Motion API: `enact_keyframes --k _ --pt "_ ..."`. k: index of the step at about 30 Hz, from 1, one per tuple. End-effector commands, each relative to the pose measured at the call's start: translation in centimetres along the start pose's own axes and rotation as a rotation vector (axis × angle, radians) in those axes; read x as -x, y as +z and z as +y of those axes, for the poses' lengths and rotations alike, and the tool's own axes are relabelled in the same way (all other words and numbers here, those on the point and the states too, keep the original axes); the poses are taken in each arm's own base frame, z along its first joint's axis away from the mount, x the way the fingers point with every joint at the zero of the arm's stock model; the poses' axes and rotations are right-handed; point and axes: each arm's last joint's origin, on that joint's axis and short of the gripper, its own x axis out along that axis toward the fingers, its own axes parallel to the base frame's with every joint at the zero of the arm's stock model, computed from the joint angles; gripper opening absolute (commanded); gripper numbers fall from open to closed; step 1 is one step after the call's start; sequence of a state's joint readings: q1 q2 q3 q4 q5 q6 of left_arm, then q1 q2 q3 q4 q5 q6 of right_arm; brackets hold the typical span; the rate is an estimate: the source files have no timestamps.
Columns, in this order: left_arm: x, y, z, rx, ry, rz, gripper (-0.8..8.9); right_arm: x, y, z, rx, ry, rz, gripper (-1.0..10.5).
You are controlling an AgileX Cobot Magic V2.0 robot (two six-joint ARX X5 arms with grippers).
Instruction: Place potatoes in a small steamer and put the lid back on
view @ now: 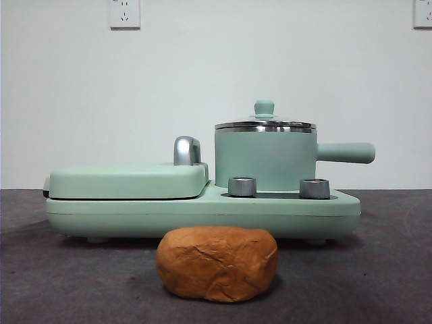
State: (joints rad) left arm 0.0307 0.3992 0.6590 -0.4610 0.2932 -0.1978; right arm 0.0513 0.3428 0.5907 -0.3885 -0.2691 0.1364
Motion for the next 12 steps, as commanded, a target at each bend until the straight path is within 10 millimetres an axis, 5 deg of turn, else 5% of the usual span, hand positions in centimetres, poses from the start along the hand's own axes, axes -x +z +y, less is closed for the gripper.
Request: enact_keyframes --k 1,12 --pt "-0.4 0.9 -0.2 -0.112 -0.057 0.066 0.08 -0.6 0.5 0.1 0.083 0.055 0.051 0.1" --pt "-3.7 0.6 -1.0 -0.276 -0.303 0.263 0.08 -3.8 -0.2 0.4 0.193 0.28 0.242 0.1"
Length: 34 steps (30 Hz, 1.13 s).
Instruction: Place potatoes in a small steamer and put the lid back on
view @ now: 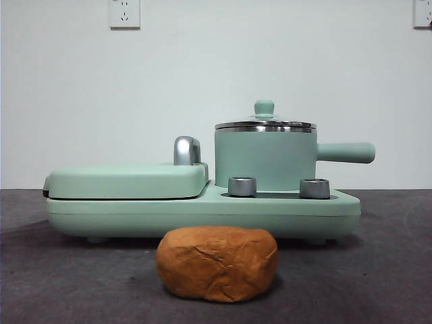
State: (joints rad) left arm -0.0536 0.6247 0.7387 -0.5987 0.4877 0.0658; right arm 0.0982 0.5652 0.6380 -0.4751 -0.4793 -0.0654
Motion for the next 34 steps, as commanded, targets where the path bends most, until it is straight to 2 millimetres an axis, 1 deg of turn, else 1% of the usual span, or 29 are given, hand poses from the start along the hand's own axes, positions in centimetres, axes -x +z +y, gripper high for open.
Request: enact_keyframes --k 1,4,9,10,11,14,15,16,22,27,30,34 --pt "-0.4 0.8 -0.4 -0.137 -0.051 -0.008 0.08 -0.4 0.5 0.3 0.1 0.035 0.004 0.1" --pt "-1.4 0.9 -0.7 -0.201 -0.097 0.012 0.08 -1.1 0.4 0.4 0.14 0.052 0.035 0.1" --pt "-3.1 1.4 -1.2 -0.237 -0.164 0.01 0.08 -2.2 0.2 0.6 0.167 0.101 0.075 0.2" --pt "-3.5 1.5 -1.4 -0.246 -0.179 0.006 0.23 -2.5 0.2 0.7 0.167 0.111 0.084 0.2" --pt "-3.8 1.6 -1.5 -0.255 -0.192 -0.002 0.63 -2.6 0.2 0.7 0.166 0.117 0.091 0.4" --pt "-4.6 2.0 -2.0 -0.27 -0.23 -0.021 2.7 -2.9 0.1 0.8 0.165 0.133 0.105 1.8" --pt "-4.8 2.0 -2.2 -0.278 -0.24 -0.028 2.85 -3.0 0.1 0.9 0.166 0.134 0.105 2.2" --pt "-5.0 2.1 -2.4 -0.284 -0.249 -0.033 2.82 -3.0 0.1 0.9 0.166 0.134 0.104 2.4" --pt "-5.4 2.2 -3.0 -0.303 -0.279 -0.044 2.76 -2.9 0.1 0.9 0.145 0.133 0.105 2.4" --pt "-5.9 2.6 -3.3 -0.324 -0.248 -0.069 2.76 -2.9 0.2 0.9 0.127 0.131 0.099 2.4" --pt "-6.8 3.0 -3.5 -0.333 -0.221 -0.101 2.76 -2.9 0.2 0.9 0.115 0.13 0.092 2.4" --pt "-8.9 3.7 -3.9 -0.321 -0.199 -0.157 2.76 -2.9 0.2 0.9 0.107 0.13 0.092 2.4"
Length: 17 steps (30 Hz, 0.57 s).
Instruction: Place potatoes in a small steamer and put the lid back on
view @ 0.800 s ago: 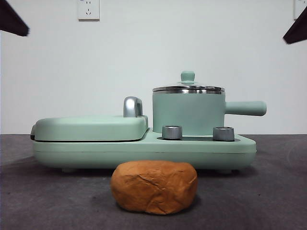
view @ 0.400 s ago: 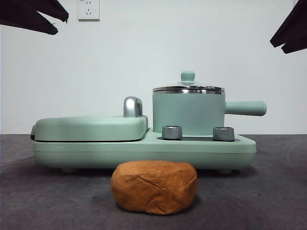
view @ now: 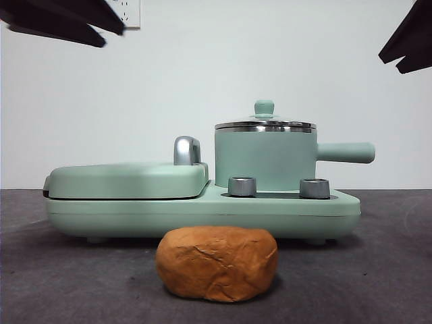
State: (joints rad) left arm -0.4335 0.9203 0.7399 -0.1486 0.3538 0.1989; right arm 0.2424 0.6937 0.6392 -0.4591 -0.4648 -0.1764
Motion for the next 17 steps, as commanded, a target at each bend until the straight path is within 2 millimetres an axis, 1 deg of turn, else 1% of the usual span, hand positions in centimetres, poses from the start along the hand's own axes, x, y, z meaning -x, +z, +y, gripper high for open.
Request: enact_keyframes --k 1,8,17 --pt "-1.5 1.1 0.2 0.005 0.014 -0.064 2.76 0.2 0.6 0.1 -0.01 0.0 -0.022 2.4" --pt "-6.6 2.2 0.4 0.026 -0.024 -0.116 2.76 0.2 0.6 0.0 -0.022 -0.001 -0.022 2.4" --pt "-13.8 4.1 0.8 0.027 -0.077 -0.092 2.76 0.2 0.6 0.0 -0.024 -0.001 -0.022 2.4"
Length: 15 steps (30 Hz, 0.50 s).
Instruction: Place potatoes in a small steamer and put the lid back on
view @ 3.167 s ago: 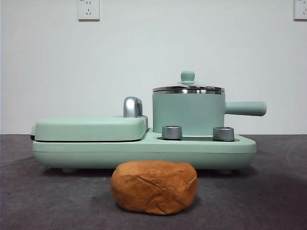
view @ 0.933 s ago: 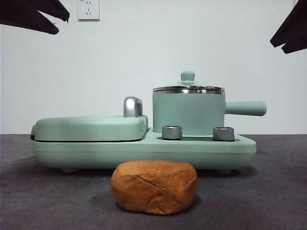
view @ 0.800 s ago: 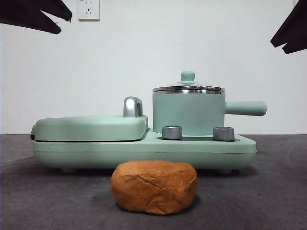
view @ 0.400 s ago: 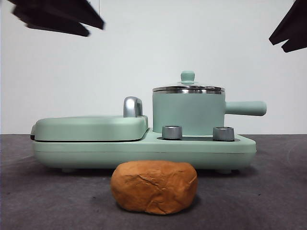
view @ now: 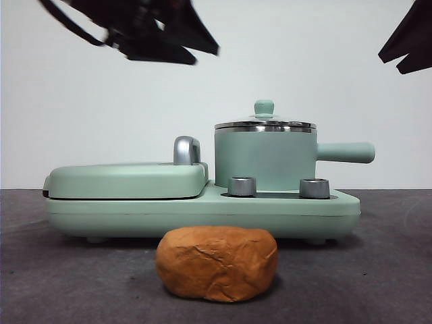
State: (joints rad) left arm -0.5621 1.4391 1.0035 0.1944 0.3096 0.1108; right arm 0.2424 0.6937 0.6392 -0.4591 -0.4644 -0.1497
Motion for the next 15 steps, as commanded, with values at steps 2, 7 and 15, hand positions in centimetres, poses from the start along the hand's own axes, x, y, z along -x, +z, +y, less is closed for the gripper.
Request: enact_keyframes --k 2,7,15 --pt "-3.2 0.7 0.3 0.001 -0.018 -0.003 2.76 0.2 0.6 0.1 0.003 0.0 -0.022 2.4" --pt "-6.8 1.0 0.9 0.001 -0.031 0.005 2.76 0.2 0.6 0.1 0.003 0.0 -0.022 2.4" --pt "-10.9 1.1 1.7 -0.001 -0.039 0.003 2.76 0.2 0.6 0.1 0.003 0.0 -0.022 2.4"
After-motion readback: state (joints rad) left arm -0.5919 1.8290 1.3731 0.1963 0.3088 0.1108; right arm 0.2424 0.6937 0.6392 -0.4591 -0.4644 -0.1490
